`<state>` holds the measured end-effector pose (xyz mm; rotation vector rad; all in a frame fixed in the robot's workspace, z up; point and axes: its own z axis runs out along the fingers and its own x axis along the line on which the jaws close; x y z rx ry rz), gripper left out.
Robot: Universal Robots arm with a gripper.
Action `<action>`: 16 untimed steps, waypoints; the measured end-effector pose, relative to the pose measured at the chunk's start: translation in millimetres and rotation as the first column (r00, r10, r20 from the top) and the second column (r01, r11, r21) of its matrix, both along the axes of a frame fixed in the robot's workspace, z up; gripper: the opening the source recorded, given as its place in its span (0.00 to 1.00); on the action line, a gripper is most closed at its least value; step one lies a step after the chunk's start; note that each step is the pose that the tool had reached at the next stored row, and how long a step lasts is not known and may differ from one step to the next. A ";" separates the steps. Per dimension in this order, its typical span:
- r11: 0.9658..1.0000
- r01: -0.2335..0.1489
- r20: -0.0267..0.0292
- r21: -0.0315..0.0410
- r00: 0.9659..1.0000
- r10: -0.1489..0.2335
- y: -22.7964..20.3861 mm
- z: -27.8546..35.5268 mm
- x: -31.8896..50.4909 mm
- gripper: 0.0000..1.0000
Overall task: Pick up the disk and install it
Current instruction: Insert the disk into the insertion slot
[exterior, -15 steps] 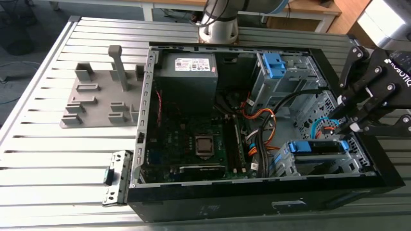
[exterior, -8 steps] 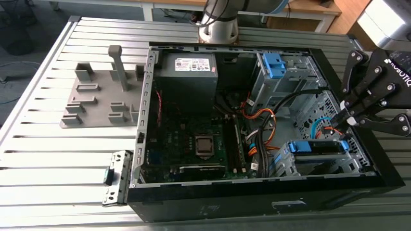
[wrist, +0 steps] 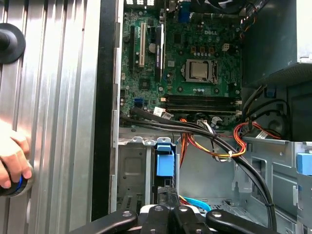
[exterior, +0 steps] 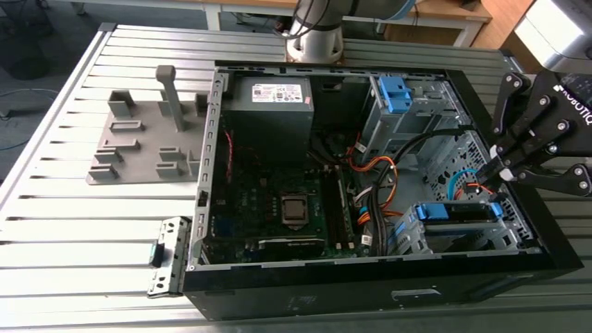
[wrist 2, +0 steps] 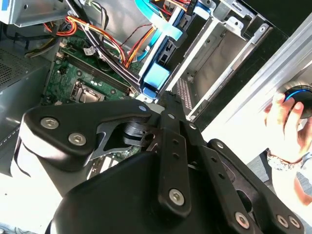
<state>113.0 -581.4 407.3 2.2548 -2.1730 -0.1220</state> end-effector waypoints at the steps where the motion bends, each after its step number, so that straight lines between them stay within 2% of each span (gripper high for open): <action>1: 1.000 0.000 0.000 0.000 1.000 0.000 -0.1 -1.6 0.3 0.11; 4: 1.000 0.000 -0.001 0.000 1.000 0.000 0.0 -6.8 5.3 0.11; 13: 1.000 0.000 -0.006 0.000 1.000 0.000 0.6 -21.9 37.9 0.11; 16: 1.000 0.000 -0.007 0.000 1.000 0.000 0.8 -27.2 42.3 0.11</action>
